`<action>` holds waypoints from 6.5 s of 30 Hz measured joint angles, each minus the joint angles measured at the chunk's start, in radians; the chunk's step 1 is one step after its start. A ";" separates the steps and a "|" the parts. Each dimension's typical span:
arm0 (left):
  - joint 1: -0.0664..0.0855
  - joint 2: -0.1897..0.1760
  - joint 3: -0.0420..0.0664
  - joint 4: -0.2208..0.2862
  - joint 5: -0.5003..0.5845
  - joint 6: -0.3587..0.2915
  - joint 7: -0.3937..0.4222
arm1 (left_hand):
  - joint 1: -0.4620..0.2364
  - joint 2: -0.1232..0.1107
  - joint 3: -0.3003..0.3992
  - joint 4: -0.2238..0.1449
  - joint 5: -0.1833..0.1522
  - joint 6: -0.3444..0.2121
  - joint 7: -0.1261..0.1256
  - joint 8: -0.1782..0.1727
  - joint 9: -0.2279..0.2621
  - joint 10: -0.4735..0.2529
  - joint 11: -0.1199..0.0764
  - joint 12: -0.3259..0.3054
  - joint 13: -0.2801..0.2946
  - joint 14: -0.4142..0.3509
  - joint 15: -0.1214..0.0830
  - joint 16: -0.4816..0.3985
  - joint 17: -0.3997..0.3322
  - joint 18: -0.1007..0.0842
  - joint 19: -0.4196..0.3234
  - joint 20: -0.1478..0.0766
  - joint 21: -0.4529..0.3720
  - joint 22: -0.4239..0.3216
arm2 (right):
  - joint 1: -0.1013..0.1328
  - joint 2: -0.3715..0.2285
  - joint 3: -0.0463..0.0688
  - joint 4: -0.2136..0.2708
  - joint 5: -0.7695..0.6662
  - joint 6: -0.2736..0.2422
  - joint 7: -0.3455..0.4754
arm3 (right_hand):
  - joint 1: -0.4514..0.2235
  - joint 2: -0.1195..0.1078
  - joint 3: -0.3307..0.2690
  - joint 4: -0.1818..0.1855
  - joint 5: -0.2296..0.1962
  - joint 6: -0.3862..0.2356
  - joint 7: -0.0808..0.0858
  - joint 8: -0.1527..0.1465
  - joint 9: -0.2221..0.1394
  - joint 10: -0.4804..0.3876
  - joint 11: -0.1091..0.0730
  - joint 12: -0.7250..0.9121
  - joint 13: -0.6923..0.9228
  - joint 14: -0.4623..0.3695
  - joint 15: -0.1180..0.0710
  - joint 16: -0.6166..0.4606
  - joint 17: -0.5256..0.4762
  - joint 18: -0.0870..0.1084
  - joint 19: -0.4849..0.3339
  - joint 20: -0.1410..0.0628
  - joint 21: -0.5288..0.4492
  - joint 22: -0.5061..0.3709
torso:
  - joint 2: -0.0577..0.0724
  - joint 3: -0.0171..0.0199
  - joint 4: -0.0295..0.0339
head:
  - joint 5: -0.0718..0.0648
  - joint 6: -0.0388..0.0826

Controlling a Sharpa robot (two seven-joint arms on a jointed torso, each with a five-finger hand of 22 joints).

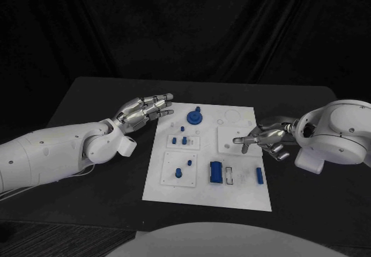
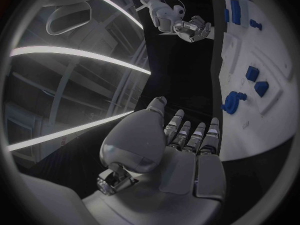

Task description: Assemble the parts on the task board

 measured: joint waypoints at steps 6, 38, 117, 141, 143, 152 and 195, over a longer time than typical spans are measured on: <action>0.000 0.001 0.000 0.000 0.000 0.000 -0.001 | 0.000 0.000 0.000 0.000 0.000 0.000 0.000 0.000 0.000 0.000 0.000 0.000 0.000 0.000 0.000 0.004 0.000 0.000 0.000 0.000 0.000 0.000 | -0.032 -0.031 -0.001 -0.009 -0.075 0.041 -0.009 | 0.027 0.009 0.002 -0.014 0.063 0.026 -0.003 -0.005 -0.015 -0.002 -0.002 0.000 0.000 0.003 -0.005 -0.007 -0.021 0.000 0.000 0.000 0.000 0.000 | 0.000 0.0004 -0.0003 | -0.008 0.000; 0.000 0.005 0.000 0.000 0.000 0.003 -0.007 | 0.000 0.000 0.007 -0.007 0.010 0.000 0.000 0.000 0.000 0.000 0.000 0.000 0.000 0.000 0.000 0.004 0.001 0.000 0.000 0.000 0.000 -0.002 | -0.135 -0.055 -0.001 -0.005 -0.511 0.087 -0.030 | 0.054 0.017 -0.012 -0.025 0.033 0.097 -0.055 0.125 0.157 -0.002 -0.059 0.000 0.000 0.001 -0.049 -0.030 -0.078 0.000 0.016 -0.045 0.031 0.000 | 0.002 0.0020 0.0002 | -0.017 0.000; -0.004 0.008 0.000 -0.015 0.000 0.029 -0.030 | -0.009 0.001 0.045 -0.032 0.008 0.005 0.012 0.000 0.000 0.000 0.007 0.008 0.001 0.000 0.000 0.008 0.000 -0.016 0.000 0.000 0.000 -0.011 | -0.164 0.084 -0.001 -0.075 -0.063 -0.051 0.040 | 0.121 -0.055 0.354 -0.248 0.380 0.129 0.005 -0.157 -0.102 0.000 -0.010 0.000 0.000 0.001 -0.012 -0.018 -0.105 0.000 0.016 -0.016 0.032 -0.001 | 0.002 0.0019 0.0005 | -0.015 0.000; -0.004 0.009 0.000 -0.018 0.000 0.047 -0.029 | -0.018 0.002 0.048 -0.029 0.003 0.005 0.012 0.000 0.000 0.000 0.007 0.008 0.001 0.000 0.000 0.008 0.000 -0.016 0.000 0.000 0.000 -0.013 | -0.182 0.124 0.002 -0.096 -0.087 -0.049 0.040 | 0.101 -0.047 0.376 -0.277 0.311 0.117 0.007 -0.150 -0.104 0.000 -0.010 0.000 0.000 0.001 -0.012 -0.018 -0.113 0.000 0.012 -0.012 0.017 0.000 | 0.002 0.0018 0.0003 | -0.012 0.000; -0.004 0.010 0.000 -0.018 0.000 0.049 -0.030 | -0.018 0.002 0.051 -0.026 0.003 0.005 0.012 0.000 0.000 0.000 0.007 0.008 0.001 0.000 0.000 0.008 0.000 -0.016 0.000 0.000 0.000 -0.013 | -0.182 0.124 0.002 -0.096 -0.088 -0.049 0.040 | 0.101 -0.046 0.374 -0.276 0.311 0.118 0.007 -0.150 -0.104 0.000 -0.010 0.000 0.000 0.001 -0.012 -0.018 -0.113 0.000 0.012 -0.012 0.017 0.000 | 0.002 0.0018 0.0003 | -0.011 0.000; -0.004 0.010 0.000 -0.019 0.000 0.055 -0.033 | -0.022 0.006 0.051 -0.026 0.004 0.005 0.012 0.000 0.000 0.000 0.007 0.008 0.001 0.000 0.000 0.008 0.000 -0.016 0.000 0.000 0.000 -0.014 | -0.182 0.124 0.001 -0.098 -0.089 -0.047 0.040 | 0.097 -0.043 0.365 -0.266 0.307 0.127 -0.002 -0.145 -0.104 0.000 -0.010 0.000 0.000 0.001 -0.012 -0.018 -0.113 0.000 0.012 -0.012 0.017 0.000 | 0.001 0.0018 0.0001 | -0.008 0.000; -0.005 0.014 0.000 -0.024 0.000 0.077 -0.058 | -0.022 0.006 0.063 -0.033 0.004 0.013 0.020 0.004 0.002 0.000 0.007 0.008 0.000 -0.004 0.004 0.008 0.000 -0.016 0.000 0.000 0.000 -0.019 | -0.185 0.130 -0.001 -0.104 -0.092 -0.002 0.018 | 0.069 -0.023 0.311 -0.206 0.102 0.154 -0.015 -0.125 -0.112 -0.001 -0.017 0.000 0.000 0.001 -0.012 -0.022 -0.120 0.000 0.012 -0.012 0.003 -0.001 | 0.002 0.0018 0.0004 | -0.009 0.000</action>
